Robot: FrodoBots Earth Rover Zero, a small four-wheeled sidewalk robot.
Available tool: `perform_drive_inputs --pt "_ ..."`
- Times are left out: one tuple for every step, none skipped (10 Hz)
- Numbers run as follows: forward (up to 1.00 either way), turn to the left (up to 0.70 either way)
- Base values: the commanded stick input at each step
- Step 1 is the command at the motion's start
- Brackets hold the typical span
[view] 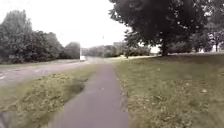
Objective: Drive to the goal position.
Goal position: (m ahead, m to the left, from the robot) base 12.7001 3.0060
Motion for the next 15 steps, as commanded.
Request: perform_drive_inputs --pt "1.00 0.00" --pt "1.00 0.00" --pt "1.00 0.00" --pt "1.00 0.00" --pt "1.00 0.00" --pt "1.00 0.00" --pt "1.00 0.00" --pt "1.00 0.00" --pt "1.00 0.00" --pt "1.00 0.00" --pt "1.00 0.00" --pt "1.00 0.00" --pt "1.00 0.00" --pt "1.00 0.00" --pt "1.00 0.00"
